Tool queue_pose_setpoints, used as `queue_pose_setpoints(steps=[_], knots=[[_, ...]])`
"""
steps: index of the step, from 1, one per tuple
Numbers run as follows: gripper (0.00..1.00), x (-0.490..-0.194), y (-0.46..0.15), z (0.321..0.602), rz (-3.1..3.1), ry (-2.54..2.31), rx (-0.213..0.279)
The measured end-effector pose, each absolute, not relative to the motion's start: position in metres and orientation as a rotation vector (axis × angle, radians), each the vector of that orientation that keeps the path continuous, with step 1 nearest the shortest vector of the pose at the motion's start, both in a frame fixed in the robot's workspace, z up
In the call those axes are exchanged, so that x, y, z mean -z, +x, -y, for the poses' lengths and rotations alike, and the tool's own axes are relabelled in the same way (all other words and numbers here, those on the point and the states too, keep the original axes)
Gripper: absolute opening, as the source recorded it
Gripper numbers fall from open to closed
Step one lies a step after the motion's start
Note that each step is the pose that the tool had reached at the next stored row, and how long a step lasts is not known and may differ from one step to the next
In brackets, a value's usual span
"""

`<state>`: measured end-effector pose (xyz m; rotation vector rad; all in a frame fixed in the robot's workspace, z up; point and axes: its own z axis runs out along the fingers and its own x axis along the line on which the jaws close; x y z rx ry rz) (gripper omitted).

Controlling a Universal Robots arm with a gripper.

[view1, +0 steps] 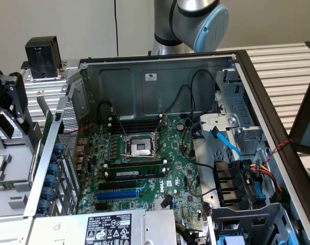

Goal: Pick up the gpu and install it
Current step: 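Pick up the gpu and move the gpu toward the slot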

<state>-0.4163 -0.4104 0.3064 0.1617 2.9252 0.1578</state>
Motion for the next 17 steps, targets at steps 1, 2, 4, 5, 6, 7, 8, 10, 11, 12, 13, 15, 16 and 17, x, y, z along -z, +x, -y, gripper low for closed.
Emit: queue_pose_setpoints(steps=[1,2,4,5,6,7,8,10,11,12,13,15,16,17], knots=[[0.45,-0.305,-0.416,0.41,-2.925,0.169,-0.157],[0.45,-0.303,-0.416,0.41,-2.924,0.176,-0.156],[0.45,-0.299,-0.416,0.409,-2.923,0.19,-0.155],[0.45,-0.297,-0.416,0.409,-2.922,0.198,-0.154],[0.45,-0.296,-0.416,0.409,-2.921,0.205,-0.153],[0.45,-0.294,-0.415,0.409,-2.92,0.212,-0.153],[0.45,-0.292,-0.414,0.409,-2.92,0.218,-0.154],[0.45,-0.288,-0.412,0.409,-2.919,0.227,-0.157],[0.45,-0.286,-0.411,0.409,-2.918,0.232,-0.159],[0.45,-0.285,-0.41,0.409,-2.918,0.235,-0.161],[0.45,-0.283,-0.41,0.408,-2.917,0.239,-0.162],[0.45,-0.279,-0.409,0.408,-2.917,0.243,-0.163],[0.45,-0.277,-0.409,0.407,-2.917,0.243,-0.163],[0.45,-0.276,-0.409,0.406,-2.917,0.243,-0.163]])
